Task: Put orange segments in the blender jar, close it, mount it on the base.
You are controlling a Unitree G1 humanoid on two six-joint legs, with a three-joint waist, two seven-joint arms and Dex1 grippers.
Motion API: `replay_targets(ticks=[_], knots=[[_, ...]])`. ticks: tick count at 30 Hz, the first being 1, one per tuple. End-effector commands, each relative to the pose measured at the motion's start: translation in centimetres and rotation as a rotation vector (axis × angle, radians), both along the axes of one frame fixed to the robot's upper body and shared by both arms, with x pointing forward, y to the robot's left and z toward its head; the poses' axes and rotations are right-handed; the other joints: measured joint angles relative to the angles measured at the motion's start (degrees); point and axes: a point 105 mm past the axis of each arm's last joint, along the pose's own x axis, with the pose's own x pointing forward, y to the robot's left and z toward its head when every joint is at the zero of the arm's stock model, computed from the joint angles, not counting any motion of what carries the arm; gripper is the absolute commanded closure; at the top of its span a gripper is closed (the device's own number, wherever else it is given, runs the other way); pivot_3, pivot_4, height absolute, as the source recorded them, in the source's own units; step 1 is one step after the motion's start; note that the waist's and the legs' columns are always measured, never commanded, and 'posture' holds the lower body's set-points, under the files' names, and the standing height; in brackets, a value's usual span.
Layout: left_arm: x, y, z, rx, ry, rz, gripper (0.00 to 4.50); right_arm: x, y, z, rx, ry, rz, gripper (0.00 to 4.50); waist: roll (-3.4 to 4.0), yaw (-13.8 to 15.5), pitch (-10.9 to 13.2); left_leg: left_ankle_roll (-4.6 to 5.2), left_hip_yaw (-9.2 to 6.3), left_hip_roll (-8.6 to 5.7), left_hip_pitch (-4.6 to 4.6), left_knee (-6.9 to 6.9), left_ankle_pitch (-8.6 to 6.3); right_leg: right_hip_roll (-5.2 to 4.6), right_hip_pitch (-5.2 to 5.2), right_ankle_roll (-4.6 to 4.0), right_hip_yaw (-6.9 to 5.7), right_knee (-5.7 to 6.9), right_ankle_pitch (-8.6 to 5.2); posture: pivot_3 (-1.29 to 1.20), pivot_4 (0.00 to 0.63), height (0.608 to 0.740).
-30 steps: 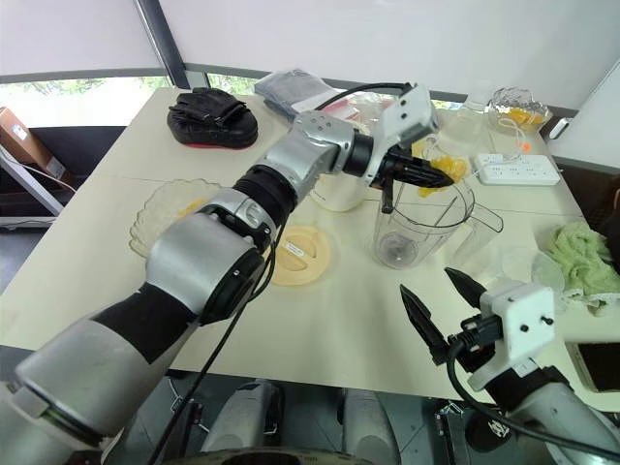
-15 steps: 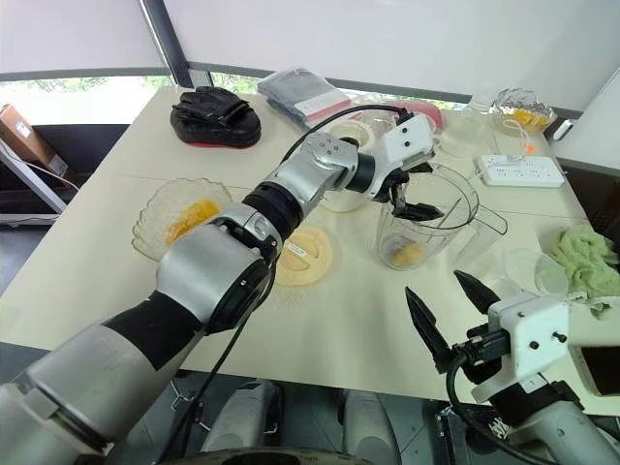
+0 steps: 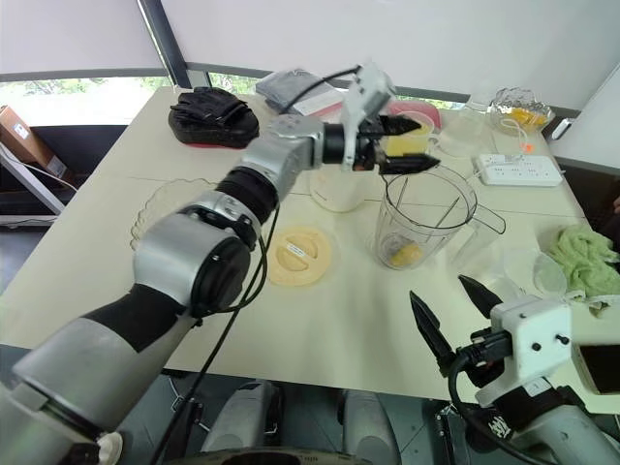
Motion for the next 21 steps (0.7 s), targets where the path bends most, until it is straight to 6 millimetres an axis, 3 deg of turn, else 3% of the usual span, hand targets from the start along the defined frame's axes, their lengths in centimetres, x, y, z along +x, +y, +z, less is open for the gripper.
replay_targets(ticks=[1, 6, 8, 11, 15, 21], knots=[[-0.1, 3.0, 1.7, -0.059, -0.010, -0.068, 0.11, -0.2, -0.8, 1.4, -0.017, -0.071, -0.059, 0.81, 0.02, 0.0, 0.0, 0.00, 0.00, 0.00, 0.01, 0.01, 0.00, 0.00, 0.01, 0.00, 0.00, 0.03, 0.00, 0.00, 0.150, 0.740], [-0.7, 6.3, -2.0, 0.037, -0.019, -0.144, 0.11, -0.8, -3.5, 0.9, -0.027, -0.080, -0.203, 0.81, 0.10, 0.1, -0.1, 0.00, 0.00, 0.08, 0.21, 0.01, 0.00, 0.01, 0.08, -0.02, 0.01, 0.25, -0.01, 0.00, 0.150, 0.740], [-1.5, 8.9, -5.4, 0.135, -0.021, -0.178, 0.11, -0.7, -4.7, 0.4, 0.021, -0.106, -0.283, 0.81, 0.10, -0.1, -0.1, 0.00, -0.02, 0.12, 0.22, 0.07, 0.00, 0.01, 0.10, -0.03, 0.00, 0.31, -0.01, 0.00, 0.150, 0.740], [-3.1, 10.7, -8.6, 0.190, 0.000, -0.208, 0.11, -0.8, -6.4, -0.5, 0.043, -0.124, -0.385, 0.81, 0.15, -0.5, -0.1, 0.00, 0.01, 0.21, 0.43, 0.05, 0.00, -0.02, 0.14, -0.05, 0.17, 0.40, 0.00, 0.00, 0.150, 0.740], [-5.9, 11.0, -11.3, 0.233, 0.029, -0.286, 0.11, -1.1, -8.3, -1.6, 0.057, -0.139, -0.492, 0.81, 0.19, 0.1, -0.1, -0.01, 0.00, 0.32, 0.47, 0.06, 0.00, -0.07, 0.18, -0.06, 0.19, 0.44, 0.00, 0.00, 0.150, 0.740], [-7.8, 9.6, -12.1, 0.218, 0.032, -0.336, 0.11, -1.4, -10.7, -3.4, 0.053, -0.140, -0.638, 0.81, 0.22, -0.1, -0.1, -0.01, 0.10, 0.23, 0.69, 0.11, 0.00, -0.22, 0.44, -0.06, 0.23, 0.37, -0.01, 0.00, 0.150, 0.740]])
